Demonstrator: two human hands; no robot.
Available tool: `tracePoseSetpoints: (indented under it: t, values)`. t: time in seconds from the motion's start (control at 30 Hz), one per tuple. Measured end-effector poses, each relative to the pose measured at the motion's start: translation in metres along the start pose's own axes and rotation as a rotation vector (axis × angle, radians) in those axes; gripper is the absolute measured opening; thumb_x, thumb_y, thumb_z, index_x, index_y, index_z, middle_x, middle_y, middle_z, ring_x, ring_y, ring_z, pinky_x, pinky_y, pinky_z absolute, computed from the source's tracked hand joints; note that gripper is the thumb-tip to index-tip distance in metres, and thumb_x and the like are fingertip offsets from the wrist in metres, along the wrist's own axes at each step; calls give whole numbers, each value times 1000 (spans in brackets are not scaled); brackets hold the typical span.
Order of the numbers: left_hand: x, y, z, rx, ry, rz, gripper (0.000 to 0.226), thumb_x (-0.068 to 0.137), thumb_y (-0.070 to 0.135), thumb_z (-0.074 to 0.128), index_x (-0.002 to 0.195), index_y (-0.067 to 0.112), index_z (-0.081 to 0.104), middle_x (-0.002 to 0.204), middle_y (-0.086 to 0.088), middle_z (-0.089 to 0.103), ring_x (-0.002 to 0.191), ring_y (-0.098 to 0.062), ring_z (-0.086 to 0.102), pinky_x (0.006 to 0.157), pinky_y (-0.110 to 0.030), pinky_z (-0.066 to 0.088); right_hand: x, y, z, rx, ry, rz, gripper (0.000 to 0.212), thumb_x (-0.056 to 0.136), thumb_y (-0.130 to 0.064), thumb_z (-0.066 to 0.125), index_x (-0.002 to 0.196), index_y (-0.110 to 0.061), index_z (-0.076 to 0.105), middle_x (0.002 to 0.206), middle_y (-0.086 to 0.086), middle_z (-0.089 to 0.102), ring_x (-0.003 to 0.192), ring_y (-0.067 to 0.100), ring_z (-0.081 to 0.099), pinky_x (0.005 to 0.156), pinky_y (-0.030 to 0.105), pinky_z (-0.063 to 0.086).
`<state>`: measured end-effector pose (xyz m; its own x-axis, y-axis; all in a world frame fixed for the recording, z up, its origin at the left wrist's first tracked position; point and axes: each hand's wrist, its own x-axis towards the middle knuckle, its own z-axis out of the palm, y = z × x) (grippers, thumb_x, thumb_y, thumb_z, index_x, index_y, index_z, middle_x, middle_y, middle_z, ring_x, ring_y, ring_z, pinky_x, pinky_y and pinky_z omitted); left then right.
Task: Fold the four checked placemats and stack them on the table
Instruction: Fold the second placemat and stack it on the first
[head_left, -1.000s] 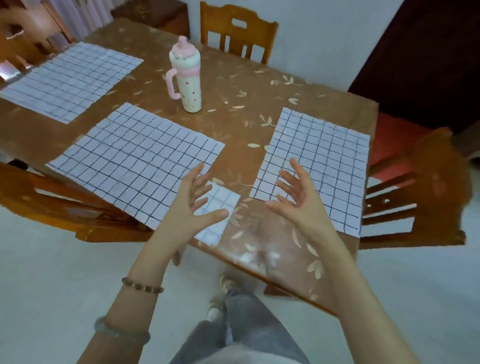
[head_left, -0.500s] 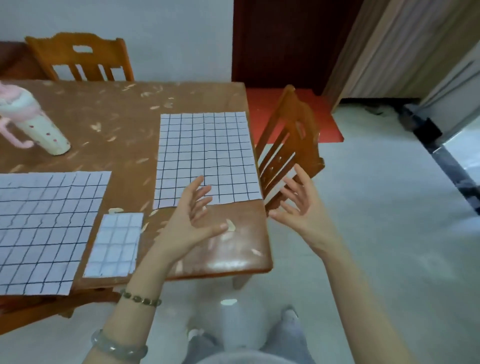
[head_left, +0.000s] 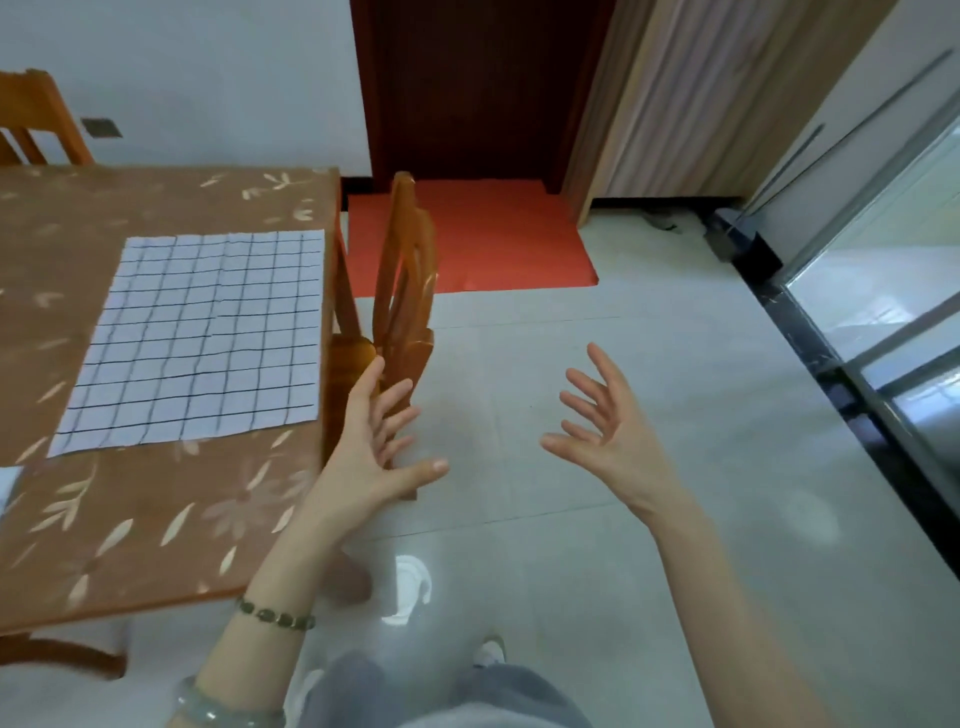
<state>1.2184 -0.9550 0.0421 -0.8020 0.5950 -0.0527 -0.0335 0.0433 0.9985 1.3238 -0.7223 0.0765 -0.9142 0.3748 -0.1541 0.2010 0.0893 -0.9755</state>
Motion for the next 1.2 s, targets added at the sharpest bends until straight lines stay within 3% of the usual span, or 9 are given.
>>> tracePoseSetpoints:
  t: [0.17, 0.33, 0.43, 0.57, 0.7, 0.9, 1.03, 1.1, 1.2]
  values:
    - [36, 12, 43, 39, 16, 6, 121, 48, 50, 89, 140, 51, 10, 143, 10, 38, 131, -10, 46, 109, -39, 40, 23, 7, -59, 2, -3, 9, 94, 74, 2, 76, 140, -41, 25, 142, 1, 43, 125, 11, 49, 105, 40, 43]
    - [82, 14, 61, 116, 9, -2, 120, 60, 35, 83, 149, 38, 2, 145, 10, 34, 128, 1, 46, 105, -26, 41, 63, 11, -91, 17, -8, 15, 94, 74, 3, 75, 139, -42, 26, 141, -1, 43, 127, 12, 48, 106, 39, 43]
    - [121, 10, 68, 135, 20, 3, 114, 63, 33, 81, 145, 44, 3, 139, 20, 35, 127, 4, 45, 104, -23, 41, 97, 14, -108, 9, -21, 10, 93, 74, 3, 75, 137, -45, 26, 141, -3, 43, 127, 11, 48, 105, 38, 43]
    - [180, 5, 73, 131, 61, 12, 114, 66, 32, 84, 147, 44, 4, 146, 13, 32, 130, 1, 43, 104, -24, 40, 158, 13, -127, -8, -40, 8, 93, 74, 2, 76, 137, -46, 26, 140, -3, 43, 126, 11, 48, 105, 38, 43]
    - [251, 8, 68, 135, 140, 28, 113, 68, 25, 82, 146, 43, 3, 145, 12, 31, 122, 10, 44, 92, -9, 42, 241, 0, -141, -29, -87, 1, 93, 74, 0, 77, 138, -45, 26, 140, -5, 44, 126, 11, 49, 105, 39, 43]
    - [330, 28, 45, 90, 270, 7, 112, 57, 45, 79, 142, 50, 7, 144, 15, 33, 128, 2, 44, 101, -23, 42, 360, -30, -142, -47, -205, -27, 95, 74, -1, 77, 140, -43, 25, 139, -5, 45, 126, 11, 48, 106, 40, 42]
    - [363, 31, 34, 99, 356, -13, 115, 65, 32, 85, 149, 39, 6, 147, 10, 33, 128, 1, 45, 100, -17, 44, 419, -43, -127, -66, -311, -27, 96, 74, -1, 77, 144, -40, 24, 139, -6, 45, 126, 10, 48, 105, 38, 43]
    - [377, 30, 28, 101, 408, -19, 116, 67, 24, 86, 151, 36, 6, 149, 6, 33, 127, 1, 46, 101, -21, 45, 448, -49, -116, -77, -375, -31, 96, 74, -1, 76, 144, -39, 23, 140, -5, 45, 126, 10, 48, 105, 37, 43]
    - [393, 27, 13, 52, 504, -40, 122, 63, 24, 89, 151, 38, 5, 150, 7, 32, 129, -7, 46, 86, -20, 53, 493, -56, -96, -93, -484, -41, 95, 75, 1, 75, 143, -39, 23, 141, -3, 44, 125, 11, 48, 105, 36, 43]
